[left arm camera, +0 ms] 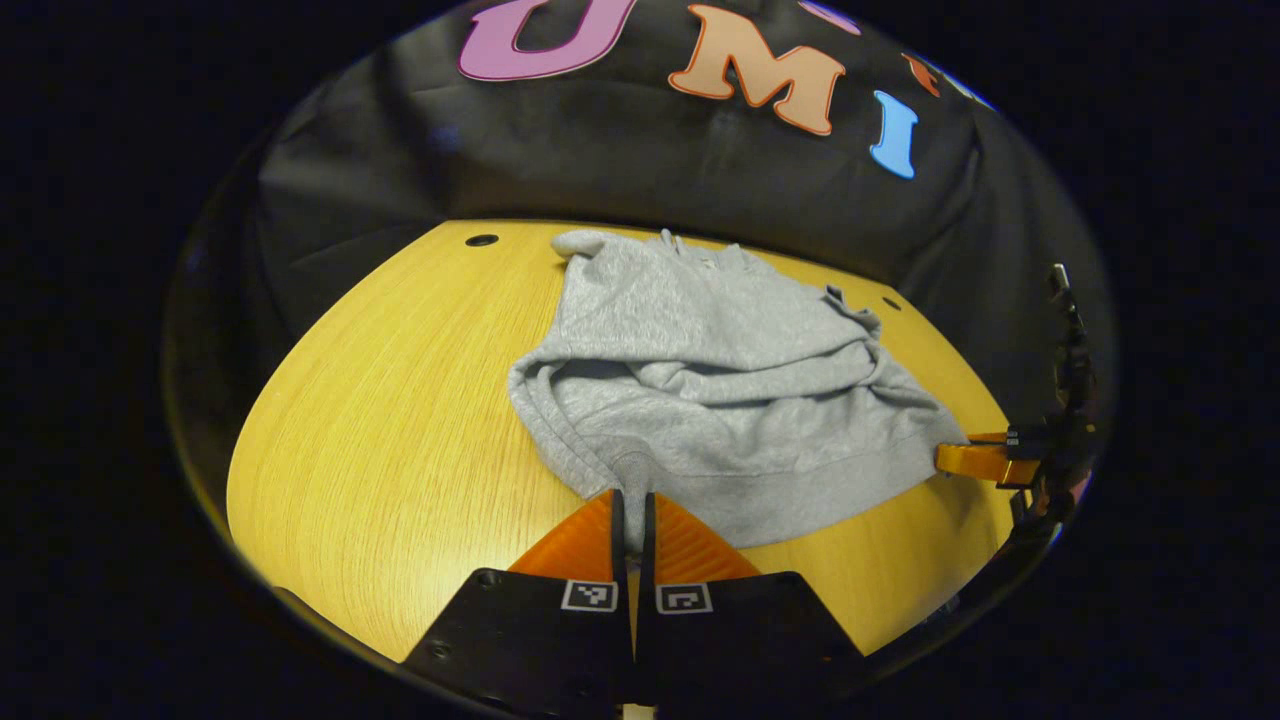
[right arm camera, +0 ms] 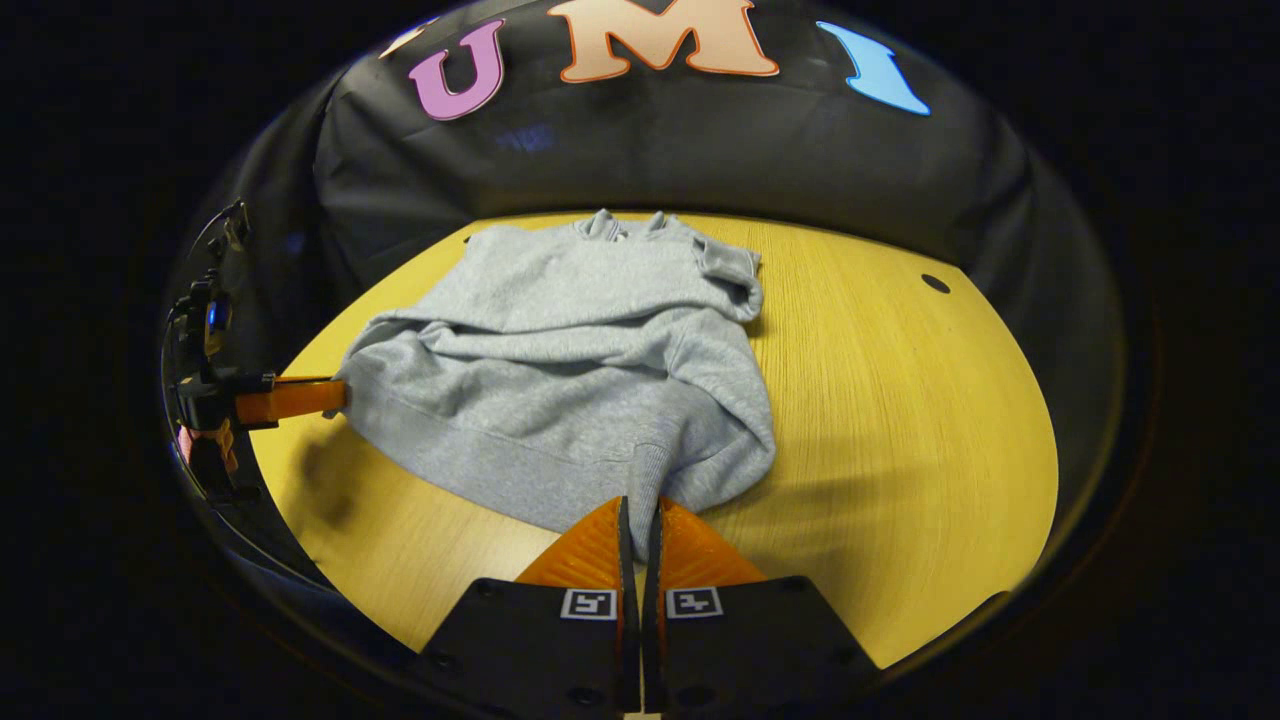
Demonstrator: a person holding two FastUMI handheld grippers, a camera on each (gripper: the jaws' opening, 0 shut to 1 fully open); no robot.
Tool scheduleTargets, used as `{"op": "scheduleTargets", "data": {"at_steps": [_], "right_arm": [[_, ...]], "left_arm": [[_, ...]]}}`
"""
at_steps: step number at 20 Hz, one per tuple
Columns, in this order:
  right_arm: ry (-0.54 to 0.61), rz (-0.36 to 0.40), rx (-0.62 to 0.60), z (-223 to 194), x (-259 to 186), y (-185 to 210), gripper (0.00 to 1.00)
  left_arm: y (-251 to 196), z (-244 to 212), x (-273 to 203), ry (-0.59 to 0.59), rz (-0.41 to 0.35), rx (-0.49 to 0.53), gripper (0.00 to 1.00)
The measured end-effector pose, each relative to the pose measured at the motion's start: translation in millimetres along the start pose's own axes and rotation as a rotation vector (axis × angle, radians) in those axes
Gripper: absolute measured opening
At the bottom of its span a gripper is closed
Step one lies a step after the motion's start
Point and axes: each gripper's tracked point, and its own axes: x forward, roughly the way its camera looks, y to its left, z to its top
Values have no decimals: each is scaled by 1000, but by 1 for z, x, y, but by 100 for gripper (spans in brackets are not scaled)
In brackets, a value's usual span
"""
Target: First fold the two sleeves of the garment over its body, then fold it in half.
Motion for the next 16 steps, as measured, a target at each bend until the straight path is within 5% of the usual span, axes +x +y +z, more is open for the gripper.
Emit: {"op": "scheduleTargets", "data": {"at_steps": [9, 16], "right_arm": [[-157, -9, 52, 98, 9, -14, 4], [-182, -28, 98, 154, 64, -33, 4]], "left_arm": [[-13, 97, 17, -169, -61, -97, 0], [3, 143, 87, -200, 5, -193, 0]]}}
